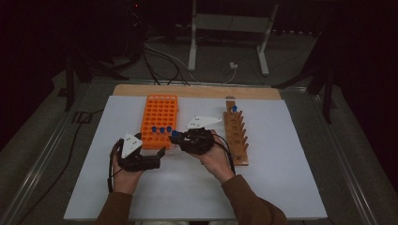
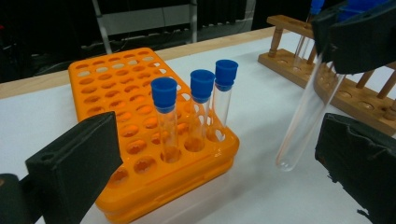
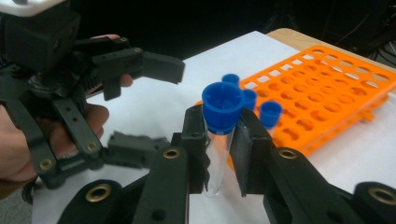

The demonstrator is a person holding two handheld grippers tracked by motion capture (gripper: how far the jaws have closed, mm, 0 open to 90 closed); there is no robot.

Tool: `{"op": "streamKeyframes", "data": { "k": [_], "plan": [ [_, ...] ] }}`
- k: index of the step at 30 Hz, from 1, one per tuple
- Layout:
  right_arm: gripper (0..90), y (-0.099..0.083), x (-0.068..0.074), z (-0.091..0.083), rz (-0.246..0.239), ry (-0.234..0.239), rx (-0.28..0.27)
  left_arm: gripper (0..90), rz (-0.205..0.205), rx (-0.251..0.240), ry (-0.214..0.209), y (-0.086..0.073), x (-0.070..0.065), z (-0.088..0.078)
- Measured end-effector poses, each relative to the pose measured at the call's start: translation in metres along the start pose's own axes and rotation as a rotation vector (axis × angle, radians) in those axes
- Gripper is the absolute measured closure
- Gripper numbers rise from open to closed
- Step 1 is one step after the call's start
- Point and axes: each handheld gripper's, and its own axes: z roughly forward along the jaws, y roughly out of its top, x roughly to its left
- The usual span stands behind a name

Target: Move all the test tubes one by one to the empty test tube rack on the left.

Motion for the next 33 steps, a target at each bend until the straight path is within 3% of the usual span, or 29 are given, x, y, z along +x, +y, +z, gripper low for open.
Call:
{"op": "streamKeyframes", "data": {
  "k": [13,18,19,21,27,33],
  "plan": [
    [76.9,0.007,0.014,0.015,-0.008,0.038,-0.002,1.0,0.012,0.003,-0.053,0.003,-0.010,0.002],
    [76.9,0.009,0.020,0.020,-0.017,0.052,0.004,8.9,0.042,-0.007,-0.070,0.004,-0.014,0.001],
    [76.9,0.009,0.021,0.021,-0.019,0.054,0.004,14.0,0.053,-0.013,-0.078,0.004,-0.014,0.000],
    [76.9,0.010,0.023,0.022,-0.018,0.058,0.006,33.8,0.062,-0.027,-0.114,0.004,-0.014,-0.002],
    [76.9,0.011,0.026,0.024,-0.025,0.064,0.010,52.9,0.083,-0.032,-0.105,0.004,-0.015,-0.003],
    [76.9,0.011,0.026,0.024,-0.031,0.063,0.017,68.2,0.070,-0.033,-0.138,0.003,-0.011,-0.005]
  ]
}}
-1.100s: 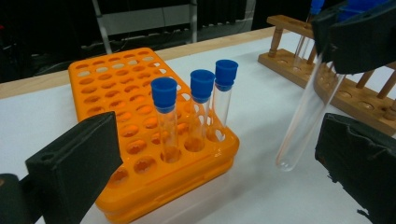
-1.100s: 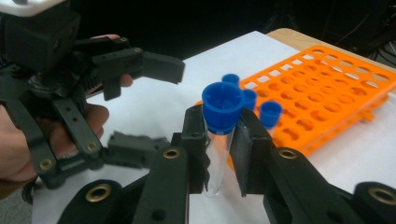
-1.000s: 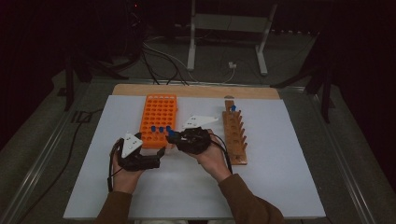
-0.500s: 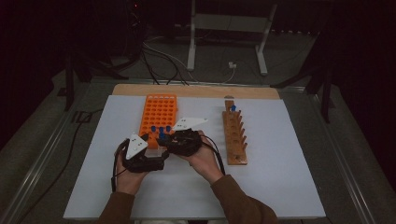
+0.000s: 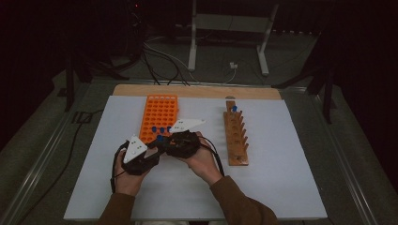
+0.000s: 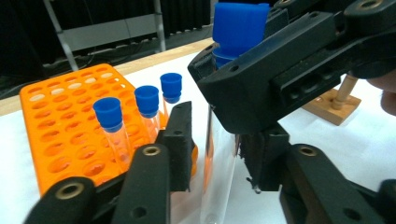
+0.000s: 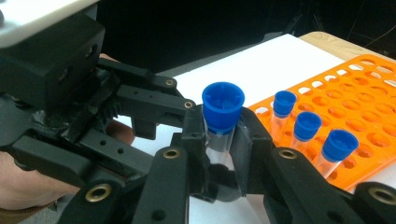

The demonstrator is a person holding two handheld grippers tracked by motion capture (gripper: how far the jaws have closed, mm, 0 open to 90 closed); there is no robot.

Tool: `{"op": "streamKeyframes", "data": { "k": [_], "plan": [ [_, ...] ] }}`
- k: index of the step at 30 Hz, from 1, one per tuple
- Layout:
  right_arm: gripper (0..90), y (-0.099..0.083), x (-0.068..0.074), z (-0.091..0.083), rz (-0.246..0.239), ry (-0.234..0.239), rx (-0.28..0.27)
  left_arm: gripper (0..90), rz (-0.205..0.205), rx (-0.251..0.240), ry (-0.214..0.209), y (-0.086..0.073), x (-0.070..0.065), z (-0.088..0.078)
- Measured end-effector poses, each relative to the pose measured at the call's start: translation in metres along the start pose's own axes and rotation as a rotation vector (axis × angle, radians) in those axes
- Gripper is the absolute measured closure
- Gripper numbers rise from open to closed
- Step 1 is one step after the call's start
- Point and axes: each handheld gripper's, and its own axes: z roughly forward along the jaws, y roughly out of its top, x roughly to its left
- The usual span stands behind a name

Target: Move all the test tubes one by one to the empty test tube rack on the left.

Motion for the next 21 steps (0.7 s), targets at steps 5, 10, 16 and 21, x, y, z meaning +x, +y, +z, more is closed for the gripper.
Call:
{"op": "streamKeyframes", "data": {
  "k": [5,10,16,21],
  "plan": [
    [76.9,0.000,0.000,0.000,0.001,0.000,0.000,76.5,0.000,0.000,-0.019,0.000,0.000,0.000],
    [57.8,-0.001,-0.003,-0.004,0.021,0.009,-0.018,77.6,-0.019,-0.007,-0.025,-0.001,0.003,-0.001],
    [22.7,-0.002,-0.014,-0.022,0.040,-0.070,-0.036,77.8,-0.083,-0.032,0.005,-0.001,0.020,-0.009],
    [12.7,-0.008,-0.025,-0.041,0.044,-0.159,-0.032,78.0,-0.099,-0.050,0.043,0.004,0.032,-0.015]
  ]
}}
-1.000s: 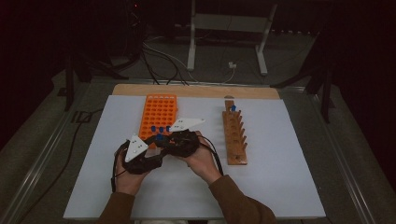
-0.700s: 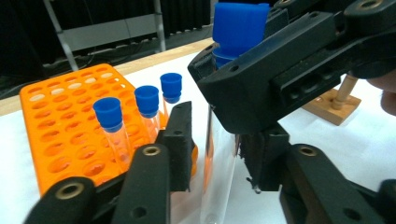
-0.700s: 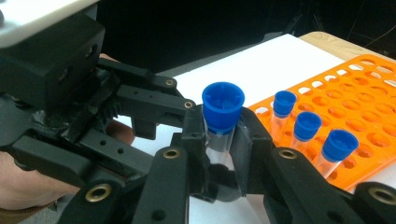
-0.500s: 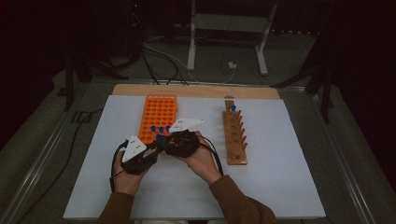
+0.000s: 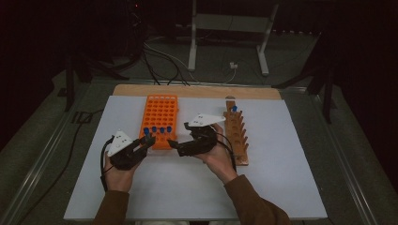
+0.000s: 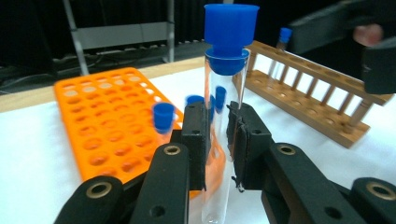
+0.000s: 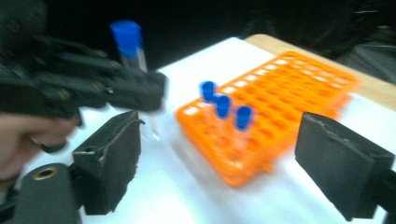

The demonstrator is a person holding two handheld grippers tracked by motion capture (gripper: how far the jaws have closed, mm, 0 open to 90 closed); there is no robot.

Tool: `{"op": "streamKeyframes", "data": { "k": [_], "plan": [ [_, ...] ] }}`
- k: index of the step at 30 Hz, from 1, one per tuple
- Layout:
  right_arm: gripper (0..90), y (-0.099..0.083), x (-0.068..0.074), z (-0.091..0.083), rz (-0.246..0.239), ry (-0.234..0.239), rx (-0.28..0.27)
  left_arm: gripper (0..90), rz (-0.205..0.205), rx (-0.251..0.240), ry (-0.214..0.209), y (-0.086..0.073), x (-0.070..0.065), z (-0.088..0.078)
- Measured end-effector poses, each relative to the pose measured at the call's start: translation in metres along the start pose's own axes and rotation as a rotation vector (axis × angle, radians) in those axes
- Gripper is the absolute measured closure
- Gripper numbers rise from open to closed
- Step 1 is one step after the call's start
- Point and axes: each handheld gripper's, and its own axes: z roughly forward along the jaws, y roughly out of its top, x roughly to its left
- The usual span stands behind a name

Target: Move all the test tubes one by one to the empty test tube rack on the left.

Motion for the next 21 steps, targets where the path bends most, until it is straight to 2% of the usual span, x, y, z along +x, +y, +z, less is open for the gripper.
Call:
{"op": "streamKeyframes", "data": {
  "k": [4,8,10,13,18,21],
  "plan": [
    [12.1,-0.008,-0.008,-0.012,-0.009,-0.040,0.015,78.0,-0.012,-0.020,0.037,0.001,0.008,0.006],
    [12.1,-0.015,-0.009,-0.022,-0.045,-0.072,0.040,77.9,0.003,-0.046,0.063,0.000,0.014,0.013],
    [12.2,-0.016,-0.010,-0.027,-0.054,-0.081,0.033,77.9,0.001,-0.048,0.073,0.000,0.017,0.017],
    [13.1,-0.017,-0.014,-0.036,-0.047,-0.088,0.016,77.8,0.003,-0.042,0.088,-0.001,0.022,0.023],
    [15.0,-0.019,-0.020,-0.046,-0.035,-0.102,0.004,77.8,-0.020,-0.038,0.093,-0.005,0.028,0.031],
    [15.0,-0.020,-0.023,-0.050,-0.032,-0.107,-0.002,77.8,-0.020,-0.025,0.099,-0.007,0.030,0.035]
  ]
}}
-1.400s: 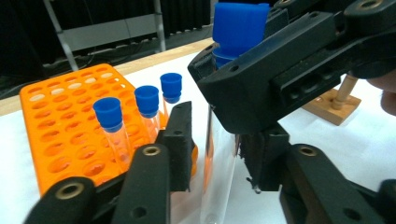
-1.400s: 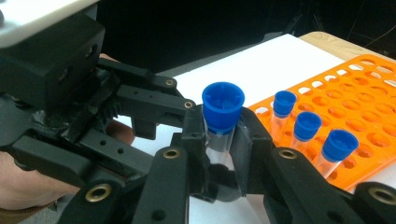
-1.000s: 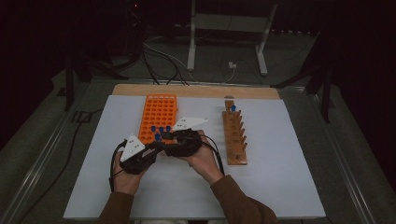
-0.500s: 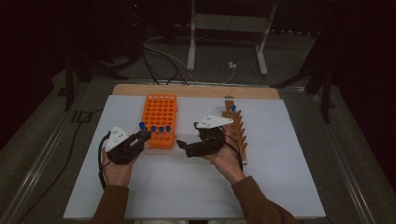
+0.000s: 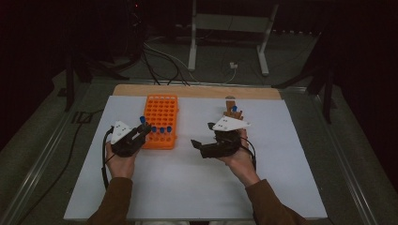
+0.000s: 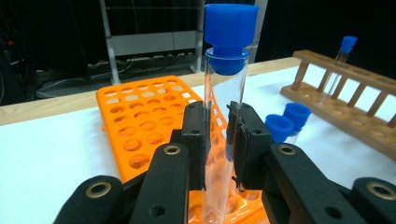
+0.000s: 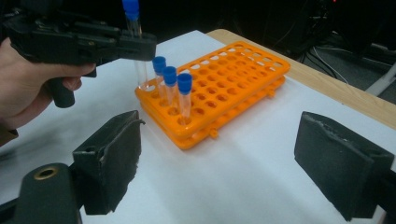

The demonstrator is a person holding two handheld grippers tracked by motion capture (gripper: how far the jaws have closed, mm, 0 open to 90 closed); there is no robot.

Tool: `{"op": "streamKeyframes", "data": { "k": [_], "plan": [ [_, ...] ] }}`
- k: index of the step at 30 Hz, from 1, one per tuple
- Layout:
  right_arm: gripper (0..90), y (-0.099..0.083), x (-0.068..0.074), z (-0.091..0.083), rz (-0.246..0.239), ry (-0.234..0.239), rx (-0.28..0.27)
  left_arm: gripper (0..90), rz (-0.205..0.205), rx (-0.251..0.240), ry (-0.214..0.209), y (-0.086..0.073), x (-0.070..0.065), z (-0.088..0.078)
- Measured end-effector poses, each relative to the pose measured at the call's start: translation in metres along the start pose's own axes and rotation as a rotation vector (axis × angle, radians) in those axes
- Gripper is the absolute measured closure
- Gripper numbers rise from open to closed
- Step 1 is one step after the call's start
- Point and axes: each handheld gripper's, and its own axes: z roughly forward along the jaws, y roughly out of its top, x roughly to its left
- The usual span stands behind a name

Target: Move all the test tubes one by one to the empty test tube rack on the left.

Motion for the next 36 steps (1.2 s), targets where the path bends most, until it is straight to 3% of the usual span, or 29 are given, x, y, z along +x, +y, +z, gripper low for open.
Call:
{"op": "streamKeyframes", "data": {
  "k": [15,29,36],
  "plan": [
    [13.7,-0.014,-0.024,-0.023,0.056,-0.055,-0.023,77.8,0.000,0.042,-0.001,-0.006,0.001,0.011],
    [13.8,-0.032,-0.037,-0.042,0.083,-0.082,-0.034,77.7,-0.019,0.026,-0.004,-0.008,0.002,0.012],
    [14.1,-0.034,-0.039,-0.043,0.091,-0.082,-0.039,77.6,0.007,0.032,0.035,-0.011,0.000,0.019]
  ]
}}
